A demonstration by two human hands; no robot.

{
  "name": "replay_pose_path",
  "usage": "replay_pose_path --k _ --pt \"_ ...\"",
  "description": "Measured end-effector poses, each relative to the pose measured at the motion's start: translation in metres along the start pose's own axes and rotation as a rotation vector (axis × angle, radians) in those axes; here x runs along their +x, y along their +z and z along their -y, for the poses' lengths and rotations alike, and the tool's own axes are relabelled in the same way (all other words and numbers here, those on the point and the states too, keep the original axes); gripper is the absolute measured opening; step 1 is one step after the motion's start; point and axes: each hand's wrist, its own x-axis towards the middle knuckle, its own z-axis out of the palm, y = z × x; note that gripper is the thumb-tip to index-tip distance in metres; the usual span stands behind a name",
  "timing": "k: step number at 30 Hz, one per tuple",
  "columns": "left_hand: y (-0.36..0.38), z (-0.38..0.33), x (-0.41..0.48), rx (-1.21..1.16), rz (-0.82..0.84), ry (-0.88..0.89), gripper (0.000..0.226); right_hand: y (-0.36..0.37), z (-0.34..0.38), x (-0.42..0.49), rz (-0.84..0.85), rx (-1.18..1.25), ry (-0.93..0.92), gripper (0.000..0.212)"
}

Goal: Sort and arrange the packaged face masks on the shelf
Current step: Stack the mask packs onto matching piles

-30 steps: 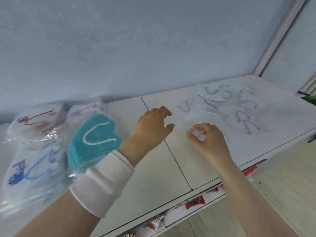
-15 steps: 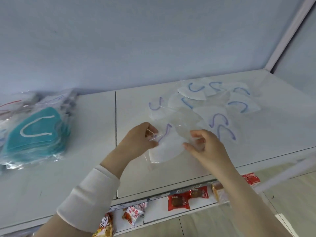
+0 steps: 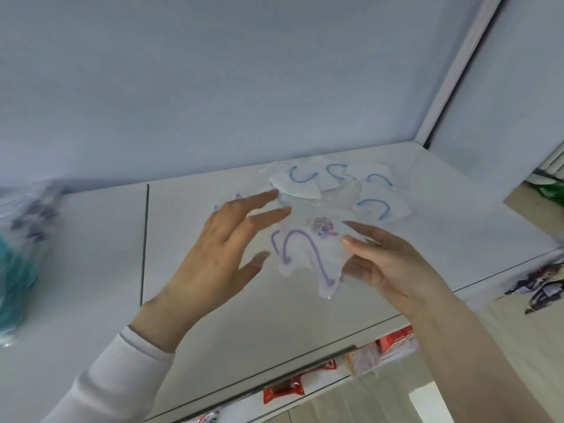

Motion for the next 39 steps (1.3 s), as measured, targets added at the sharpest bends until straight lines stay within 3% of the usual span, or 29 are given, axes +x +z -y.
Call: replay_pose_path --k 2,6,8,10,13,16,18,21,25,27,29,33,39 --pt "0.004 0.005 0.006 -0.149 -0.046 -0.240 0.063 -0.013 0.004 0.008 -0.043 -0.051 -0.058 0.027" --pt "0.015 -0.014 0.043 -0.823 -0.071 -0.780 0.031 -0.029 0.014 0.026 -0.013 -0.205 -0.166 0.017" --pt "0.029 -0.023 0.057 -0.838 0.066 -0.834 0.032 -0.033 0.022 0.037 0.054 -0.307 -0.210 0.010" --pt "0.042 -0.031 0.066 -0.754 0.107 -0.834 0.016 -0.039 0.031 0.049 0.126 -0.361 -0.245 0.012" --pt "0.054 -0.031 0.072 -0.749 -0.121 -0.973 0.008 -0.068 0.045 0.072 0.076 -0.429 -0.344 0.006" --pt "0.061 -0.029 0.066 -0.821 -0.444 -1.121 0.008 -0.111 0.050 0.097 -0.096 -0.713 -0.478 0.013" --pt "0.067 -0.033 0.058 -0.878 -0.582 -1.192 0.011 -0.125 0.044 0.107 -0.042 -0.863 -0.474 0.020" --pt "0.079 -0.047 0.050 -0.986 -0.671 -1.252 0.011 -0.129 0.032 0.113 0.061 -1.020 -0.513 0.026" --pt "0.091 -0.059 0.045 -1.043 -0.749 -1.281 0.012 -0.140 0.037 0.130 -0.118 -1.190 -0.650 0.043" --pt "0.094 -0.061 0.046 -1.028 -0.781 -1.278 0.015 -0.128 0.037 0.134 -0.028 -1.213 -0.717 0.049" --pt "0.094 -0.060 0.046 -1.021 -0.797 -1.273 0.019 -0.100 0.030 0.137 0.167 -1.316 -0.752 0.063" --pt "0.085 -0.057 0.041 -0.943 -0.803 -1.259 0.024 -0.060 0.018 0.143 0.360 -1.622 -0.680 0.094" --pt "0.068 -0.053 0.029 -0.963 -0.877 -1.262 0.029 -0.056 0.019 0.156 0.360 -1.570 -0.534 0.099"
